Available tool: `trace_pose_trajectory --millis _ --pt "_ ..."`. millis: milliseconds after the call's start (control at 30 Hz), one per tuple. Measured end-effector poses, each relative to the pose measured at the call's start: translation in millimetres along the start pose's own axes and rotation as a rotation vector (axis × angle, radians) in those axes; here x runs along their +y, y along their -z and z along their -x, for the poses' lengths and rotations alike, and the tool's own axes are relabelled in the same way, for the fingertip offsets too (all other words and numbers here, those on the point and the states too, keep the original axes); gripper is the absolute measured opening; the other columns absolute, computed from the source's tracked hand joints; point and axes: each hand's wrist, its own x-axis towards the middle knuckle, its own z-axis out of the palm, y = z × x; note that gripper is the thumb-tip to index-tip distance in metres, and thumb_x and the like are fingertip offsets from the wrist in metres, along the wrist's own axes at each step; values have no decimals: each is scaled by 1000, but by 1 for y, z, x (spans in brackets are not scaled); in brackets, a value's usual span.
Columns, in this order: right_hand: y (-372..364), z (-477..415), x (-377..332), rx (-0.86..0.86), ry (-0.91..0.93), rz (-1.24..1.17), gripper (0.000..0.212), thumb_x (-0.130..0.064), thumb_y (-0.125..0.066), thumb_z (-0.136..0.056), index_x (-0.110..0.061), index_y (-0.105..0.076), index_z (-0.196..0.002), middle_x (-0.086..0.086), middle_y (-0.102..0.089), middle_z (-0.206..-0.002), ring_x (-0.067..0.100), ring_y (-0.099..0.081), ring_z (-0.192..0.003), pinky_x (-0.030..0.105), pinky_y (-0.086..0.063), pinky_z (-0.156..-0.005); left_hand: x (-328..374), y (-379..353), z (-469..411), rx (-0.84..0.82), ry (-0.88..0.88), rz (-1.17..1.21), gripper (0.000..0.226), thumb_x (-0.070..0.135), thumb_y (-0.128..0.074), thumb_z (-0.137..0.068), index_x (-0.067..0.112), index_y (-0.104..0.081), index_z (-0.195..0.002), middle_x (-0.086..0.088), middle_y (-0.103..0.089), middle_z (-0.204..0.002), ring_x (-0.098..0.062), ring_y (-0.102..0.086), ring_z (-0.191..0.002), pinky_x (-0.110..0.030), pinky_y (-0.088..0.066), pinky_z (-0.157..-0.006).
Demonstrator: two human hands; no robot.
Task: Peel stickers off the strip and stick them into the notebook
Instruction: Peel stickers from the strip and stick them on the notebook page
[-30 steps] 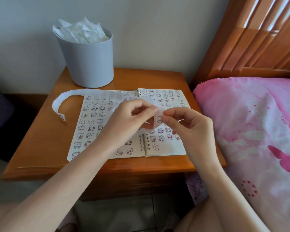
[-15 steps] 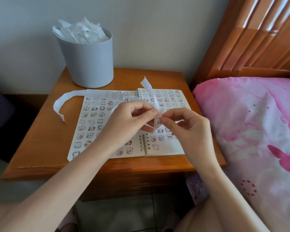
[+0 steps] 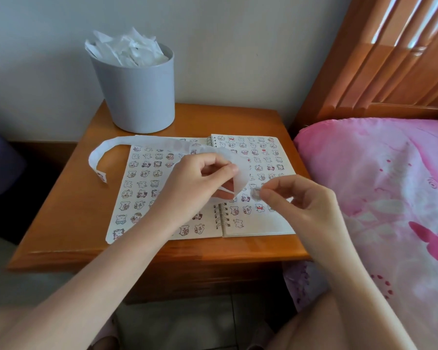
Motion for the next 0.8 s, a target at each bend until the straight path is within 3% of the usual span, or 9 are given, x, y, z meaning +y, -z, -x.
trace_pose_trajectory --millis 233,467,800 --pt "8 2 6 -103 -238 90 3 -23 -76 -75 -20 -74 -75 -5 -73 -74 10 -66 -72 21 -53 -67 2 1 0 -17 -3 47 13 19 -60 -89 12 -71 -92 -1 -72 -82 -11 -71 -70 -21 -58 -64" --pt "4 2 8 -108 -249 157 6 -24 -78 -73 -21 -74 -71 -4 -72 -73 13 -66 -74 23 -52 -69 1 1 -1 -7 -7 48 12 20 -61 -88 13 -71 -91 0 -72 -81 -11 -71 -70 -26 -59 -66" --pt "1 2 8 -109 -229 136 7 -21 -79 -73 -20 -73 -70 -2 -71 -70 2 -56 -62 9 -43 -57 1 -1 0 -1 2 45 12 21 -61 -88 14 -71 -91 -1 -72 -83 -11 -71 -69 -23 -59 -65"
